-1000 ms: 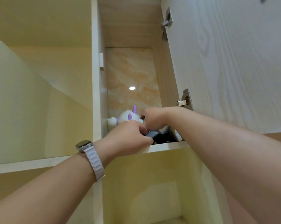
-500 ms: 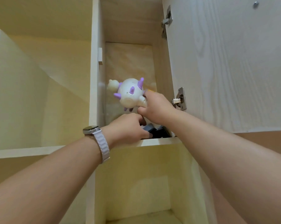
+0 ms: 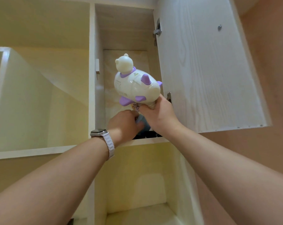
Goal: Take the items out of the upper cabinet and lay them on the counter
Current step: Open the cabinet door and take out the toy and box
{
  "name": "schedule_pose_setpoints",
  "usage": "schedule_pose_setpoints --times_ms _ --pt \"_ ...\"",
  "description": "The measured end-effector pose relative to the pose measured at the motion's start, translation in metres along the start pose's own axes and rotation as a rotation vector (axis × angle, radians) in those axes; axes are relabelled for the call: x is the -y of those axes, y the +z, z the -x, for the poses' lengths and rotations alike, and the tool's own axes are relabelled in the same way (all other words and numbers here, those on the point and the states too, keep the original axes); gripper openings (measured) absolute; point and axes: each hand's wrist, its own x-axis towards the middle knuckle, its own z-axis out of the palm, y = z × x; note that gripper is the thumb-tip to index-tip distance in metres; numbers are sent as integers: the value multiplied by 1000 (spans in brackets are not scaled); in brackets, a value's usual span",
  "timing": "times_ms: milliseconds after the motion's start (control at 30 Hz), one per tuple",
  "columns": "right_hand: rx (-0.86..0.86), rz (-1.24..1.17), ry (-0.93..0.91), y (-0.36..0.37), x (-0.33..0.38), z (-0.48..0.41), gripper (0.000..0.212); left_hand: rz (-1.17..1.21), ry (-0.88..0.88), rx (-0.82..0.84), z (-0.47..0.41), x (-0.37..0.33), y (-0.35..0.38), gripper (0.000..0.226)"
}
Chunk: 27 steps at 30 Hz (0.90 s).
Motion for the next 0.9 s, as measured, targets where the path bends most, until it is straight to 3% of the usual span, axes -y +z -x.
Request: schedule_pose_setpoints --times_ms 233,400,500,633,767,900 --pt "-78 -35 -71 -30 16 28 25 62 -23 -221 19 -15 -11 12" --pt "-56 -36 -83 -49 21 51 6 113 -28 -410 43 -16 -21 13" --pt "-88 -60 -107 -54 23 67 25 133 -79 -447 62 -23 -27 16" --pt "-141 -38 -197 -57 27 91 30 185 -111 -503 96 -28 -29 26" --pt "-232 -30 -161 -58 24 117 33 348 -250 -587 130 -31 -36 30" --pt "-307 47 -134 -58 24 148 29 630 -248 -673 163 -27 -40 35"
